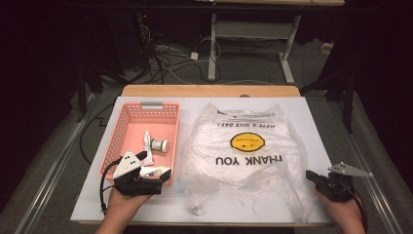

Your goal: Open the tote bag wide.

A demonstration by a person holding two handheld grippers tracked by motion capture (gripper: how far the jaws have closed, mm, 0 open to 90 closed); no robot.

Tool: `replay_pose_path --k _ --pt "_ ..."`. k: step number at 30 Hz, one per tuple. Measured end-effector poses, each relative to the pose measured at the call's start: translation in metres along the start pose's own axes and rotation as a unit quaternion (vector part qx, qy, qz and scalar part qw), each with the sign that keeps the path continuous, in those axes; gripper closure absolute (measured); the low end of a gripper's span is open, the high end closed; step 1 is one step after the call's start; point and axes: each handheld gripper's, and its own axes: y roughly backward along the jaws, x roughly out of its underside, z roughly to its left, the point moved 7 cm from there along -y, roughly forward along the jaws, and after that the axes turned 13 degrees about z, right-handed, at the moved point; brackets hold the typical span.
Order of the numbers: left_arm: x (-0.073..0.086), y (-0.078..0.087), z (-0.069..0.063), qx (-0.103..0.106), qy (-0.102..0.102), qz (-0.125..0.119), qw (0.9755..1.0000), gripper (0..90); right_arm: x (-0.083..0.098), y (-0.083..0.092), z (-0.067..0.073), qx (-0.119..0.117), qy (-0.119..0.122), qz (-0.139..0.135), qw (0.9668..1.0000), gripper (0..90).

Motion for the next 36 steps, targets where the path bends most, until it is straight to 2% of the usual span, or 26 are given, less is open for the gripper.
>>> replay_pose_path --k 6,7,8,11,13,14,18,19,20,22,25,27,29,32,36 --pt "0.0 0.003 0.003 0.0 0.004 -0.005 1.0 0.0 0.012 0.02 0.023 0.0 0.017 -0.019 0.9997 90.0" --pt "0.0 0.003 0.004 0.0 0.004 -0.004 1.0 0.0 0.012 0.02 0.023 0.0 0.017 -0.019 0.9997 90.0" --pt "0.0 0.003 0.004 0.001 0.005 -0.004 1.0 0.0 0.02 0.026 0.029 -0.001 0.02 -0.021 0.9996 90.0" --pt "0.0 0.001 0.004 0.007 0.014 0.007 0.9999 0.0 0.029 0.033 0.038 -0.008 0.025 -0.023 0.9994 90.0" --pt "0.001 0.0 0.003 0.011 0.015 0.011 0.9998 0.0 0.032 0.035 0.042 -0.013 0.027 -0.021 0.9993 90.0" --pt "0.001 -0.001 0.003 0.011 0.015 0.016 0.9997 0.0 0.038 0.036 0.052 -0.02 0.035 -0.018 0.999 90.0" --pt "0.002 -0.001 0.001 0.001 0.009 0.023 0.9997 0.0 0.048 0.037 0.068 -0.031 0.056 -0.007 0.9979 90.0" --pt "0.002 -0.001 0.001 0.001 0.009 0.023 0.9997 0.0 0.048 0.037 0.068 -0.031 0.056 -0.007 0.9979 90.0" --pt "0.003 -0.001 0.001 0.004 0.008 0.027 0.9996 0.0 0.052 0.037 0.074 -0.038 0.064 0.005 0.9972 90.0" --pt "0.003 0.0 0.001 0.014 0.01 0.023 0.9996 0.0 0.051 0.039 0.075 -0.042 0.063 0.002 0.9971 79.0" --pt "0.004 0.0 0.0 0.022 0.012 0.026 0.9993 0.0 0.043 0.048 0.073 -0.052 0.061 -0.024 0.9965 68.2" --pt "0.004 0.001 0.0 0.018 0.01 0.028 0.9994 0.0 0.034 0.052 0.069 -0.052 0.055 -0.04 0.9963 62.5" --pt "0.004 0.001 -0.002 0.016 0.003 0.028 0.9995 0.0 0.02 0.05 0.062 -0.044 0.064 -0.051 0.9957 59.6" --pt "0.003 0.001 -0.006 0.019 -0.007 0.029 0.9994 0.0 -0.002 0.044 0.045 -0.04 0.053 -0.064 0.9958 57.0" --pt "0.003 0.0 -0.005 0.02 -0.008 0.027 0.9994 0.0 -0.033 0.025 0.023 -0.029 0.046 -0.064 0.9965 53.5"
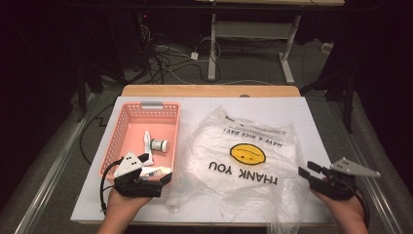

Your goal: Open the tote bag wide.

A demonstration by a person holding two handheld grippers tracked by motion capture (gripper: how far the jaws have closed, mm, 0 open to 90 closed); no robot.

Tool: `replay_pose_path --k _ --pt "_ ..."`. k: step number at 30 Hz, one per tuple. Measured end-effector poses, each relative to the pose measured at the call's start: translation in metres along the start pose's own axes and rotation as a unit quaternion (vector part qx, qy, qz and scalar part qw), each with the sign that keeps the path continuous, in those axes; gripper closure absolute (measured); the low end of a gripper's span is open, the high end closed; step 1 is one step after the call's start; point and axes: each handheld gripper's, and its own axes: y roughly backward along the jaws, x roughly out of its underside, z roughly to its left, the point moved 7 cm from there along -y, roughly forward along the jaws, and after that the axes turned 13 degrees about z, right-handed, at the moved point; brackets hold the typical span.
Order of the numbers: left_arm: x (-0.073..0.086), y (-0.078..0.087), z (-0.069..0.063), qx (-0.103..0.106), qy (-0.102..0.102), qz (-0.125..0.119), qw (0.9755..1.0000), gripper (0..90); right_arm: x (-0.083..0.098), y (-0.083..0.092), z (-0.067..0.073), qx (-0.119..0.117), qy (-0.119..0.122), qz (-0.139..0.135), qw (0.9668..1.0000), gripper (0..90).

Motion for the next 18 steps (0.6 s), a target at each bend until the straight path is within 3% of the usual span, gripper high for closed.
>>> replay_pose_path --k 5,6,12,13,18 --pt "0.0 0.001 0.004 0.005 0.01 -0.007 0.9999 0.0 -0.021 -0.028 -0.025 0.004 -0.018 0.003 0.9998 46.6" --pt "0.0 0.001 0.005 0.006 0.012 -0.01 0.9999 0.0 -0.031 -0.042 -0.036 0.007 -0.024 0.008 0.9997 43.4" --pt "0.001 0.001 0.008 0.004 0.018 -0.014 0.9997 0.0 -0.048 -0.069 -0.056 0.015 -0.032 0.019 0.9992 34.0" --pt "0.0 0.001 0.009 0.002 0.019 -0.014 0.9997 0.0 -0.054 -0.083 -0.065 0.014 -0.038 0.031 0.9987 28.2" --pt "0.002 0.003 0.011 -0.001 0.026 -0.015 0.9995 0.0 -0.067 -0.104 -0.076 0.015 -0.034 0.039 0.9985 20.0"
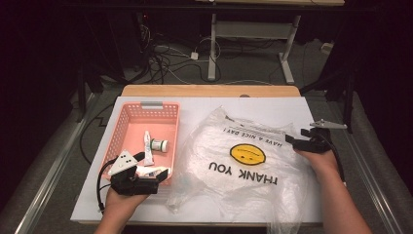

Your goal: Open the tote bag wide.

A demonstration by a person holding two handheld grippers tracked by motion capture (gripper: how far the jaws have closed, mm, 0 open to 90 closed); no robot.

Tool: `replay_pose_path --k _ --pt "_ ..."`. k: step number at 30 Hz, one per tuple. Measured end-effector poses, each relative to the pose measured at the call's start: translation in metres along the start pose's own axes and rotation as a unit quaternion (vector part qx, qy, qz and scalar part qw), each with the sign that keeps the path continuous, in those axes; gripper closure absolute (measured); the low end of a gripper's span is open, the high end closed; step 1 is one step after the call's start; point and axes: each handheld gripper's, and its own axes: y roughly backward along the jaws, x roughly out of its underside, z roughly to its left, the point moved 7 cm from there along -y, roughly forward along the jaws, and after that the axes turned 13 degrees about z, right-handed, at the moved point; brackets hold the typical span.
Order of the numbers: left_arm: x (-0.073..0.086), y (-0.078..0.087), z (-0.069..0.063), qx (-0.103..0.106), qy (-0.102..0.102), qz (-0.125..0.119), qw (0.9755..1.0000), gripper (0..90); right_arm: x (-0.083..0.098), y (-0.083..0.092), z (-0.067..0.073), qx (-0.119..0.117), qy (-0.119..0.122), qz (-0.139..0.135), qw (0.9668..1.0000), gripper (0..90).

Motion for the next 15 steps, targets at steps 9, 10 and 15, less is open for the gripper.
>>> replay_pose_path --k 9,10,15 --pt "0.001 -0.002 0.002 0.0 0.004 0.001 1.0 0.0 -0.003 -0.03 0.005 0.001 0.044 0.066 0.9969 28.4" --pt "0.001 -0.001 0.002 0.0 0.005 0.001 1.0 0.0 -0.002 -0.031 0.006 0.001 0.049 0.068 0.9965 31.3" --pt "0.001 -0.001 0.003 -0.002 0.004 0.0 1.0 0.0 -0.001 -0.03 0.012 0.012 0.076 0.067 0.9948 54.0"
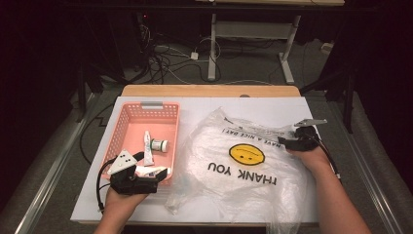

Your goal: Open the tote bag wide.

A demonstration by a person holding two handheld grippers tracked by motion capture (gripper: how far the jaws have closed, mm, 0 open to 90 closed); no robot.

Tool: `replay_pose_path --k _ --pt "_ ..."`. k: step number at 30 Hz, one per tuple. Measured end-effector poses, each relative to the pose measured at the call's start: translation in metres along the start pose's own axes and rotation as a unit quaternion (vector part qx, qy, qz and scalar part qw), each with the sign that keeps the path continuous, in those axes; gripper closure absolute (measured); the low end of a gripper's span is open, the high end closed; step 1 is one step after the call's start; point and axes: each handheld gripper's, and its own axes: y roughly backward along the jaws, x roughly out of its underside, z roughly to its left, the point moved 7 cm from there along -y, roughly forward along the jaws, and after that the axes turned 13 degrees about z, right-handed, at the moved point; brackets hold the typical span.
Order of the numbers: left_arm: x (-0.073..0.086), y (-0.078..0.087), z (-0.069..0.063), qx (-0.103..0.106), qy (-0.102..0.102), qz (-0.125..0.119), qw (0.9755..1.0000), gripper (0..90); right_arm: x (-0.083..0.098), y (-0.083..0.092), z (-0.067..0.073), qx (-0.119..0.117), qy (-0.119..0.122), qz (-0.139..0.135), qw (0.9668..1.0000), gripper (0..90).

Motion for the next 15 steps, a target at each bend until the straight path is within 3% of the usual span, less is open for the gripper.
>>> replay_pose_path --k 1,3,10,11,15 --pt "0.0 0.0 0.0 0.001 0.0 0.0 1.0 0.0 0.001 0.001 0.003 0.0 0.01 -0.004 0.9999 70.8" --pt "0.0 0.0 -0.001 0.0 -0.001 0.001 1.0 0.0 0.001 0.002 0.007 -0.007 0.019 -0.003 0.9998 83.1" --pt "0.0 0.0 -0.003 0.004 -0.001 0.001 1.0 0.0 -0.001 0.008 0.008 -0.012 0.004 -0.01 0.9999 88.5" --pt "-0.002 0.001 -0.007 0.021 0.005 -0.001 0.9998 0.0 -0.002 0.009 0.006 -0.01 -0.002 -0.014 0.9999 88.6" --pt "-0.007 0.002 -0.014 0.015 -0.017 -0.002 0.9997 0.0 -0.004 0.015 -0.005 -0.003 -0.026 -0.027 0.9993 89.1"
